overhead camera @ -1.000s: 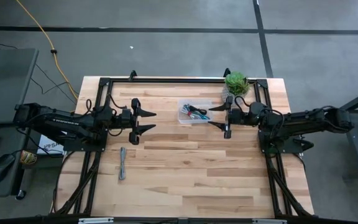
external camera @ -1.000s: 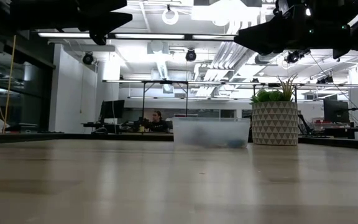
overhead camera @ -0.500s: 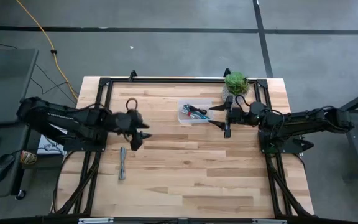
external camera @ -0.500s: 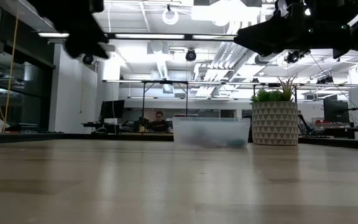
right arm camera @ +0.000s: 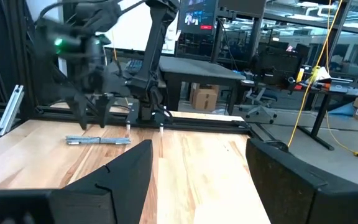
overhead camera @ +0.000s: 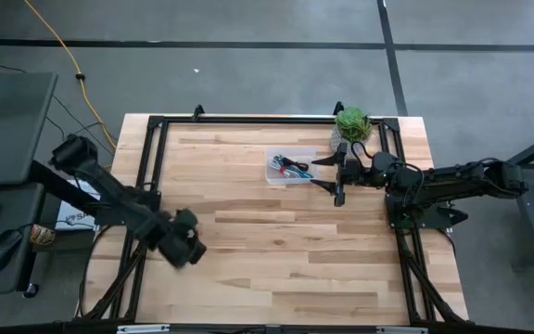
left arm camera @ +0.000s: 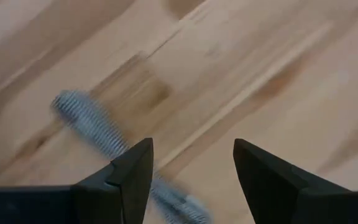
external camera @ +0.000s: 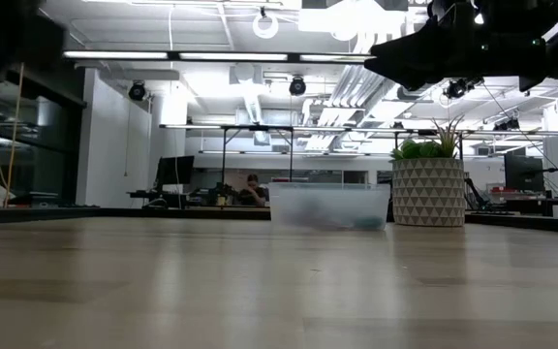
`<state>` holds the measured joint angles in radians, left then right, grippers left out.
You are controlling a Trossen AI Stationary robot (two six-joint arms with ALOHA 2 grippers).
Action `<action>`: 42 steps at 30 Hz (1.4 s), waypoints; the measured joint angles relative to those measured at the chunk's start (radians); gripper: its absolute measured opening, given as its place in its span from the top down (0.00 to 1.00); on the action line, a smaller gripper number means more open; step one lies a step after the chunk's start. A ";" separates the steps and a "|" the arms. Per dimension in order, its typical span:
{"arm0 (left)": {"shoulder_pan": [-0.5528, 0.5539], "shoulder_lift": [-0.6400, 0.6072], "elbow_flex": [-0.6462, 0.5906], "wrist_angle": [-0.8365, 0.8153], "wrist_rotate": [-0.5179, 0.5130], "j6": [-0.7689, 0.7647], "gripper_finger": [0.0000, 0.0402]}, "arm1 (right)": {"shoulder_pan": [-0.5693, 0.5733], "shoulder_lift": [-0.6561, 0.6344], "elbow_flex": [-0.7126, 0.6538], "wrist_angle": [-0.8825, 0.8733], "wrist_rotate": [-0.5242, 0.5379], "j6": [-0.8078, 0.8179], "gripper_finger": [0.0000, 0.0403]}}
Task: Pick and place USB-C Cables
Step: Put the black and white charger cable into the transparent bin
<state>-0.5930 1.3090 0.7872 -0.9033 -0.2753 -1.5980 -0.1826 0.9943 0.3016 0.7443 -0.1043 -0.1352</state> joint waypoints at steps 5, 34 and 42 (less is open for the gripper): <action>-0.113 0.080 0.000 -0.069 -0.006 -0.268 0.50 | 0.000 0.000 0.000 -0.003 0.000 0.000 0.38; -0.069 0.299 -0.003 0.048 0.105 -0.148 0.74 | 0.000 0.000 0.000 -0.015 -0.002 0.031 0.38; -0.002 0.268 0.014 0.033 -0.038 0.047 0.98 | 0.000 0.000 0.000 -0.015 -0.004 0.053 0.38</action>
<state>-0.5947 1.5768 0.8008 -0.8699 -0.3130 -1.5507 -0.1825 0.9943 0.3016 0.7288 -0.1079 -0.0824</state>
